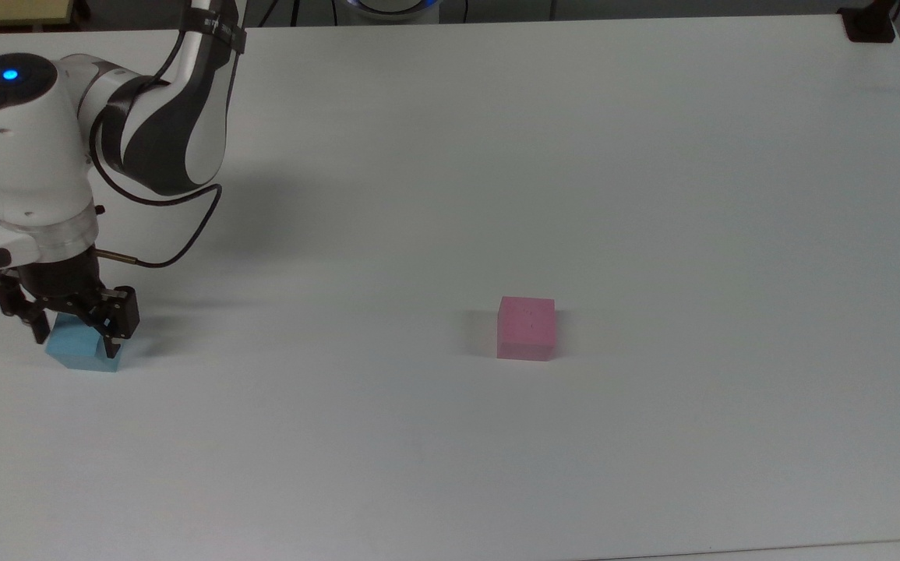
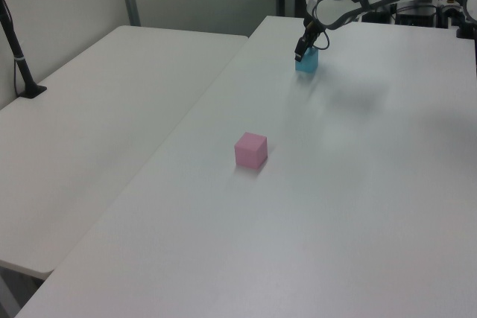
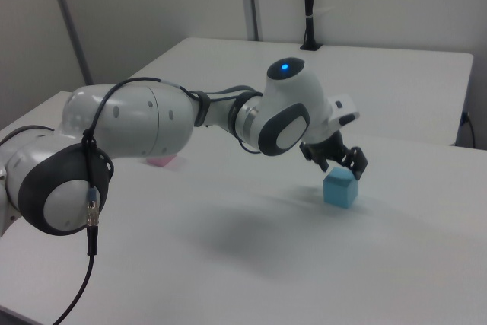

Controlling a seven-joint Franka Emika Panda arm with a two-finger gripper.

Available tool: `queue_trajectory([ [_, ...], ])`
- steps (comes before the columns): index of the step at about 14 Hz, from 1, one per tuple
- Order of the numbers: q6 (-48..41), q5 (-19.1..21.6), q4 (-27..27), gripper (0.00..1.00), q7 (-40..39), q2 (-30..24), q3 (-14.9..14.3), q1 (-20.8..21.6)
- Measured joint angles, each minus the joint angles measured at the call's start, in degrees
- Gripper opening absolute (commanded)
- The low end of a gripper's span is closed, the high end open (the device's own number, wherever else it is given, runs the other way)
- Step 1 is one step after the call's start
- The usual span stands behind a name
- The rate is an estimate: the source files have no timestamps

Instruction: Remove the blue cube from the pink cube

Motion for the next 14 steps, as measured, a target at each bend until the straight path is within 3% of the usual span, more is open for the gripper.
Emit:
queue_trajectory([
  [3,-1.46,0.0,-1.31,1.0,2.6,-5.87,0.0,0.46],
  [5,-10.78,0.0,-5.51,1.0,3.53,-15.9,0.0,1.8],
  [9,-46.51,-0.19,-10.58,1.0,3.83,-37.27,0.55,7.91],
  [11,-54.01,-0.66,-12.17,1.0,7.57,-41.81,0.7,12.37],
  [14,-55.19,-3.08,-13.99,1.0,15.86,-42.38,1.82,16.38],
])
